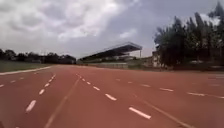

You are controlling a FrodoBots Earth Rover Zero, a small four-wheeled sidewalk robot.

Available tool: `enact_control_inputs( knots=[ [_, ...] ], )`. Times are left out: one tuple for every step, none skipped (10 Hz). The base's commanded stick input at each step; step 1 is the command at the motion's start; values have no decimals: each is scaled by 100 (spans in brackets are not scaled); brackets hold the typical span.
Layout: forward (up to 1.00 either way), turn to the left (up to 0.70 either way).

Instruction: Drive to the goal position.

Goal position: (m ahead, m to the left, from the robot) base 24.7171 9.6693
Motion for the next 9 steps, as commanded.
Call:
enact_control_inputs(
  knots=[
    [45, 0],
    [45, 0],
    [45, 0],
    [45, 0],
    [45, 0],
    [45, 0],
    [45, 0],
    [45, 0],
    [45, 0]
  ],
)
